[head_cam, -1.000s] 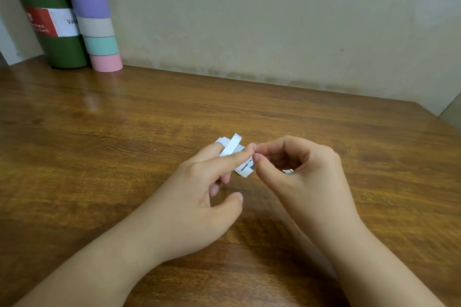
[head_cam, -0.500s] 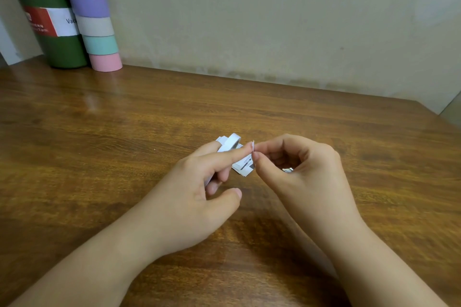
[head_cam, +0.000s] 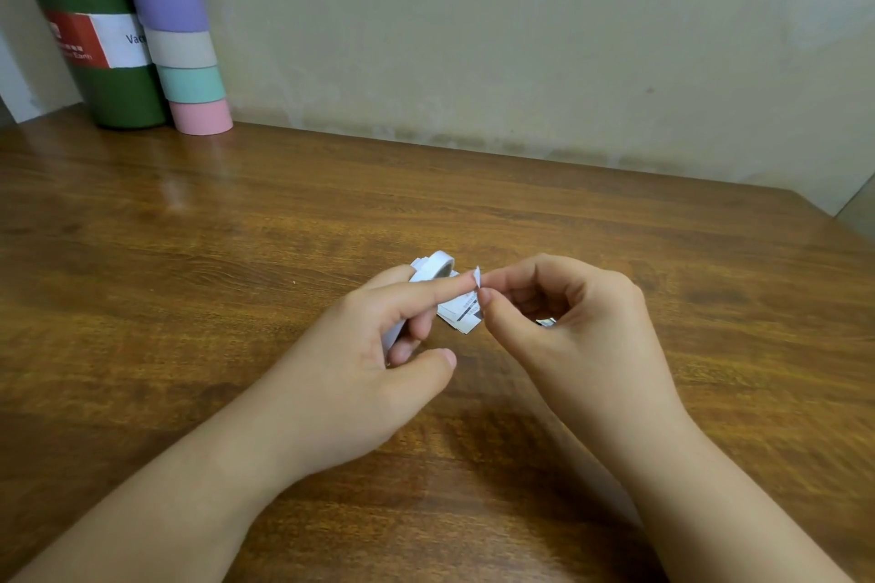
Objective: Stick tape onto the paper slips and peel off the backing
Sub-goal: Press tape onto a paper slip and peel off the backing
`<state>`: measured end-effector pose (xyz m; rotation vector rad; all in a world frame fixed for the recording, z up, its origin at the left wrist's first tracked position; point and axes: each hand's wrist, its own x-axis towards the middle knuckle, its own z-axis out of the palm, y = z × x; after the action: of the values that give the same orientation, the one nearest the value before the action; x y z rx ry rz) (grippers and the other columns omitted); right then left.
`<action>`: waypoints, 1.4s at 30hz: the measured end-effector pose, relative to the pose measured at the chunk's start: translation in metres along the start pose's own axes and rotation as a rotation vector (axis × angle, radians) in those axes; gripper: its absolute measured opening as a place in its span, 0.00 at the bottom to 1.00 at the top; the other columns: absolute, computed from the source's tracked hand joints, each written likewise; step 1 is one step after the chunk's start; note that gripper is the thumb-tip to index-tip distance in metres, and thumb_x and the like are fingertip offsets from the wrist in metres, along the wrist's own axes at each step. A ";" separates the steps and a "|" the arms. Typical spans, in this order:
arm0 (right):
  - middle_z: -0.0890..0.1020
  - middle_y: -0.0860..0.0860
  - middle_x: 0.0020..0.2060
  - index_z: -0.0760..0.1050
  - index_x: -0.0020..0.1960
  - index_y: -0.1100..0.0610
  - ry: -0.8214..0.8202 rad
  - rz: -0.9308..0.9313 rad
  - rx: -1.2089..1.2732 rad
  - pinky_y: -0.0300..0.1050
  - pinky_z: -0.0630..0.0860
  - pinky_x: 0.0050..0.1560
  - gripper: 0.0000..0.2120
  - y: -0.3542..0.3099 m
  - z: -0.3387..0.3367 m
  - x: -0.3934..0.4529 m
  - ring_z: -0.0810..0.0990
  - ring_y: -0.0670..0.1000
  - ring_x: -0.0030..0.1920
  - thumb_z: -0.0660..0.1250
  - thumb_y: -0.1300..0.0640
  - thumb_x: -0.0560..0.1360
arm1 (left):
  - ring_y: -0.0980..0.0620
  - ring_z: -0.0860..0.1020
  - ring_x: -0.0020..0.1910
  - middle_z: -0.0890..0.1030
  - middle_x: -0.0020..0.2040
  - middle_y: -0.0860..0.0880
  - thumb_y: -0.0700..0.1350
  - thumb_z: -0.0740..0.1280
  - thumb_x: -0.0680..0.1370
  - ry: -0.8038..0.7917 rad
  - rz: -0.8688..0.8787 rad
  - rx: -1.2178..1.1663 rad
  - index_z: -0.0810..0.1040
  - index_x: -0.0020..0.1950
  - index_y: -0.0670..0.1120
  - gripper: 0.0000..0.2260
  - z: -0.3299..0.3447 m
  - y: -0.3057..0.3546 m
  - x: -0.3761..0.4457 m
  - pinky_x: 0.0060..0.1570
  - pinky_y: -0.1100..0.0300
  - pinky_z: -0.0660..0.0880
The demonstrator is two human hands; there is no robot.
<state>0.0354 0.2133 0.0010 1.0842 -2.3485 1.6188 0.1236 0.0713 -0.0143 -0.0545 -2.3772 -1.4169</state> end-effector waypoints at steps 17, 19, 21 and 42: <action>0.82 0.42 0.33 0.82 0.38 0.54 -0.011 -0.017 -0.009 0.26 0.69 0.34 0.05 0.000 -0.001 0.000 0.78 0.39 0.32 0.71 0.63 0.70 | 0.54 0.69 0.37 0.67 0.37 0.55 0.44 0.66 0.68 0.010 -0.060 -0.085 0.80 0.56 0.60 0.19 -0.002 0.004 0.000 0.41 0.68 0.69; 0.82 0.42 0.33 0.81 0.38 0.54 -0.001 -0.025 0.001 0.26 0.69 0.35 0.06 -0.001 -0.001 -0.001 0.78 0.39 0.32 0.71 0.63 0.70 | 0.54 0.69 0.36 0.68 0.37 0.56 0.44 0.66 0.68 0.008 -0.074 -0.119 0.80 0.56 0.60 0.19 -0.002 0.005 0.000 0.41 0.67 0.69; 0.82 0.43 0.33 0.81 0.37 0.54 0.021 -0.041 -0.010 0.26 0.70 0.34 0.06 0.000 0.000 -0.002 0.77 0.41 0.33 0.72 0.63 0.70 | 0.55 0.69 0.36 0.67 0.37 0.56 0.44 0.66 0.68 0.001 -0.079 -0.138 0.80 0.56 0.62 0.20 -0.002 0.006 0.000 0.41 0.66 0.69; 0.78 0.47 0.30 0.80 0.39 0.56 0.182 -0.404 -0.477 0.46 0.74 0.30 0.04 0.009 0.005 -0.002 0.76 0.48 0.32 0.67 0.57 0.71 | 0.53 0.67 0.39 0.68 0.36 0.58 0.50 0.70 0.61 -0.088 -0.177 -0.334 0.78 0.55 0.66 0.24 -0.002 0.013 -0.001 0.45 0.56 0.65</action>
<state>0.0329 0.2123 -0.0094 1.1444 -2.0658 0.9154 0.1280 0.0763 -0.0034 0.0077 -2.2333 -1.9210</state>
